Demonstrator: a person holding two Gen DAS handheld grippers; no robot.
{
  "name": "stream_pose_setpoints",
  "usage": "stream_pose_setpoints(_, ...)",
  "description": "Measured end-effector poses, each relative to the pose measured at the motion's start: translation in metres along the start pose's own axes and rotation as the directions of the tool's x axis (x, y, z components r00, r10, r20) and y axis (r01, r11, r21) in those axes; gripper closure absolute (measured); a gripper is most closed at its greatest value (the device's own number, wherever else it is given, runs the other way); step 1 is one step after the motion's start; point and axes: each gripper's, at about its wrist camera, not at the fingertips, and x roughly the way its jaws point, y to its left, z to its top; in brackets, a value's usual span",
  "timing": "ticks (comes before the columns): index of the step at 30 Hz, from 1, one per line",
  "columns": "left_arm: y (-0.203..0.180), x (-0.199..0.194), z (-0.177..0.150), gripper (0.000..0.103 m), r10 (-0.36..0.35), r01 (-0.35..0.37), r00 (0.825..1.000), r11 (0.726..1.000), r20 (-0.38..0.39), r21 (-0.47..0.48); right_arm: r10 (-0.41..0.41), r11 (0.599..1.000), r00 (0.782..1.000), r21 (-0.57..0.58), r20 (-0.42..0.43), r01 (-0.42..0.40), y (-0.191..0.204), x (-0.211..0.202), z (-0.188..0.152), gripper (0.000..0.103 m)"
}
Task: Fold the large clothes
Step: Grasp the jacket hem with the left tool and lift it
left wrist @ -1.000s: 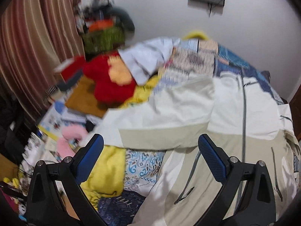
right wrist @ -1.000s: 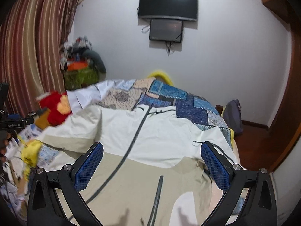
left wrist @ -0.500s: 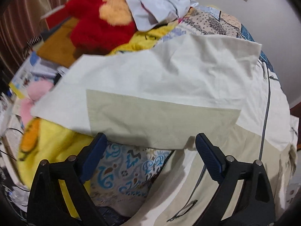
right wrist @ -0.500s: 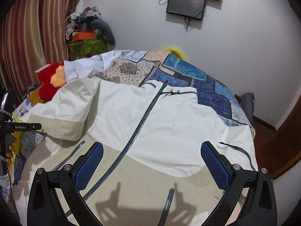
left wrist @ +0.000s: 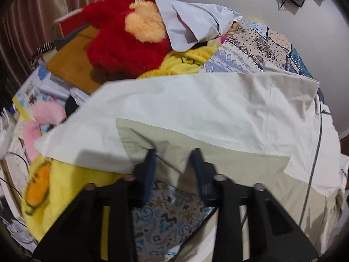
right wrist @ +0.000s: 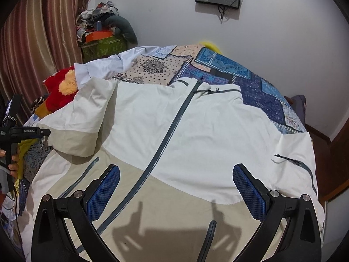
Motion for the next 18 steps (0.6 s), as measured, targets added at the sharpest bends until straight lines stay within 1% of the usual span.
stream_pose_setpoints(1,-0.003,-0.004,0.002,0.091,0.013,-0.013,1.000,1.000,0.008,0.024,0.005,1.000,1.000,0.006,-0.002,-0.005,-0.002,0.000,-0.001,0.000)
stream_pose_setpoints(2,-0.005,-0.007,0.004,0.097,0.018,-0.019,1.000,0.999,0.015,0.037,0.007,1.000,1.000,0.013,-0.003,-0.007,-0.004,-0.001,-0.001,0.000)
stream_pose_setpoints(3,-0.008,-0.013,0.007,0.099,0.020,-0.021,0.999,0.998,0.029,0.052,0.008,1.000,1.000,0.017,-0.004,-0.008,-0.004,-0.001,-0.001,0.000)
stream_pose_setpoints(5,-0.016,-0.026,0.012,0.102,0.011,-0.016,0.998,0.997,0.062,0.078,0.008,1.000,1.000,0.025,-0.003,-0.008,-0.007,-0.004,-0.001,0.000)
stream_pose_setpoints(7,-0.030,-0.046,0.019,0.103,-0.026,0.014,0.994,0.994,0.108,0.112,0.002,1.000,1.000,0.030,0.005,-0.002,-0.010,-0.009,0.000,0.000)
stream_pose_setpoints(9,-0.043,-0.062,0.023,0.103,-0.056,0.038,0.989,0.990,0.133,0.138,-0.002,0.999,1.000,0.037,0.014,0.001,-0.013,-0.014,0.001,0.000)
stream_pose_setpoints(10,-0.054,-0.073,0.026,0.103,-0.085,0.062,0.986,0.985,0.143,0.159,-0.002,0.999,1.000,0.040,0.017,0.001,-0.015,-0.016,0.001,0.000)
stream_pose_setpoints(11,-0.061,-0.079,0.028,0.103,-0.103,0.079,0.985,0.982,0.140,0.171,-0.001,0.999,1.000,0.046,0.024,0.000,-0.016,-0.020,0.002,0.000)
stream_pose_setpoints(13,-0.072,-0.084,0.029,0.099,-0.126,0.105,0.986,0.979,0.108,0.177,0.002,0.998,0.999,0.063,0.035,-0.004,-0.021,-0.027,0.003,0.000)
stream_pose_setpoints(14,-0.074,-0.083,0.028,0.089,-0.134,0.119,0.987,0.979,0.085,0.164,0.004,0.998,0.999,0.069,0.039,-0.007,-0.023,-0.030,0.003,0.000)
stream_pose_setpoints(15,-0.073,-0.081,0.025,0.068,-0.145,0.135,0.987,0.980,0.062,0.144,0.007,0.997,0.999,0.075,0.042,-0.010,-0.025,-0.033,0.003,0.000)
stream_pose_setpoints(16,-0.071,-0.077,0.022,0.055,-0.151,0.144,0.987,0.981,0.049,0.127,0.011,0.997,0.999,0.082,0.045,-0.015,-0.027,-0.036,0.002,0.000)
stream_pose_setpoints(17,-0.064,-0.072,0.017,0.039,-0.154,0.149,0.987,0.984,0.047,0.097,0.016,0.996,0.999,0.089,0.048,-0.020,-0.028,-0.039,0.002,0.000)
stream_pose_setpoints(18,-0.061,-0.069,0.014,0.035,-0.143,0.139,0.988,0.987,0.053,0.078,0.019,0.995,0.999,0.092,0.050,-0.023,-0.030,-0.041,0.001,0.000)
